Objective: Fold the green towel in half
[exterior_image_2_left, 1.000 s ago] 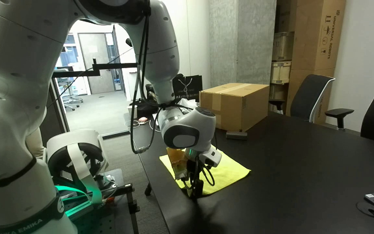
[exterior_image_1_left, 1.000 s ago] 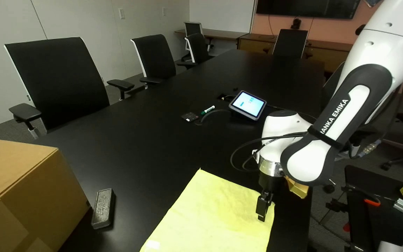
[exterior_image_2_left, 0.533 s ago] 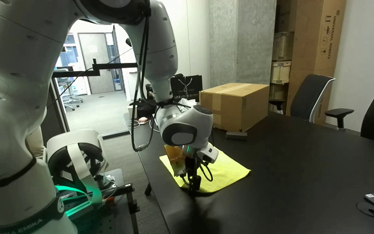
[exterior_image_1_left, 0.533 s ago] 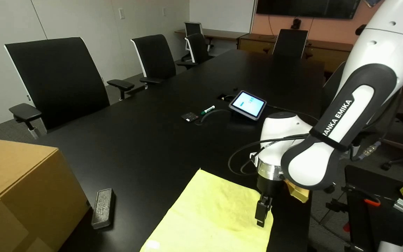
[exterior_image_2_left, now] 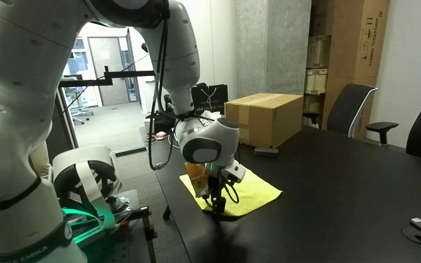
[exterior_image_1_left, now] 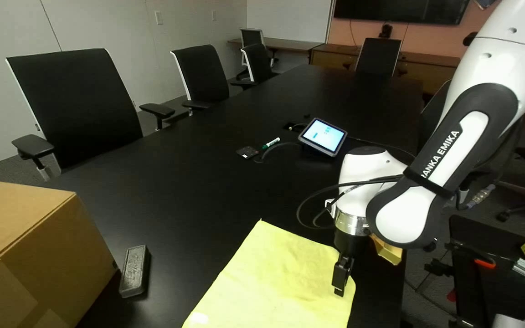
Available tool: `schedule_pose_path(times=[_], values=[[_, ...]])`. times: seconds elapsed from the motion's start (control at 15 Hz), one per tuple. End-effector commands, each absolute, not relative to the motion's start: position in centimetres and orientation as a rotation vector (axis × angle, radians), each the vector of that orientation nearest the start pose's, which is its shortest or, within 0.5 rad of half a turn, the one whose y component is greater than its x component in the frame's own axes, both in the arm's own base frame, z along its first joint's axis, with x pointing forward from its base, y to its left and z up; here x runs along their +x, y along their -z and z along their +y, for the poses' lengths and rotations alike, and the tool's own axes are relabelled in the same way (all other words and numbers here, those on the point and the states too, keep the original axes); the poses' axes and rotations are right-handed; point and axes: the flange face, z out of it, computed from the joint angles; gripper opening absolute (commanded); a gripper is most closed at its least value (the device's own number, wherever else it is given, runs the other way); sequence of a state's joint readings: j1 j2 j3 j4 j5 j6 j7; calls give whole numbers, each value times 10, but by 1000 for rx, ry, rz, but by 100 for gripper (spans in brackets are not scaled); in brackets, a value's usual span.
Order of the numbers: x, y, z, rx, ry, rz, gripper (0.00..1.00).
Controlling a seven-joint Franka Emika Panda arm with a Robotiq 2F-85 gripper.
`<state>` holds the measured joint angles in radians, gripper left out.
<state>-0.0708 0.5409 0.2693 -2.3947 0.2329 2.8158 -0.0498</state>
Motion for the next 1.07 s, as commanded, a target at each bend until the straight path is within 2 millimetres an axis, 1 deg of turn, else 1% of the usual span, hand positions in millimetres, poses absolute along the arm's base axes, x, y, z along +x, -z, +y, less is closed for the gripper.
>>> schedule_pose_path(times=[0.0, 0.07, 0.2, 0.27, 0.33, 0.47, 0.6, 0.67, 0.8, 0.87, 0.93, 1.0], values=[[463, -89, 87, -2979, -181, 64, 78], [463, -89, 84, -2986, -182, 77, 65], [464, -89, 78, -3001, -180, 94, 69], [464, -91, 76, -3008, -179, 102, 62], [466, -90, 74, -3015, -174, 109, 66], [467, -94, 70, -3023, -166, 120, 62], [471, -93, 66, -3035, -155, 136, 47], [471, -97, 64, -3037, -154, 141, 45], [475, -99, 60, -3044, -136, 152, 38], [475, -103, 58, -3046, -130, 157, 39], [475, -104, 55, -3049, -128, 161, 45], [476, -104, 52, -3049, -126, 166, 42]])
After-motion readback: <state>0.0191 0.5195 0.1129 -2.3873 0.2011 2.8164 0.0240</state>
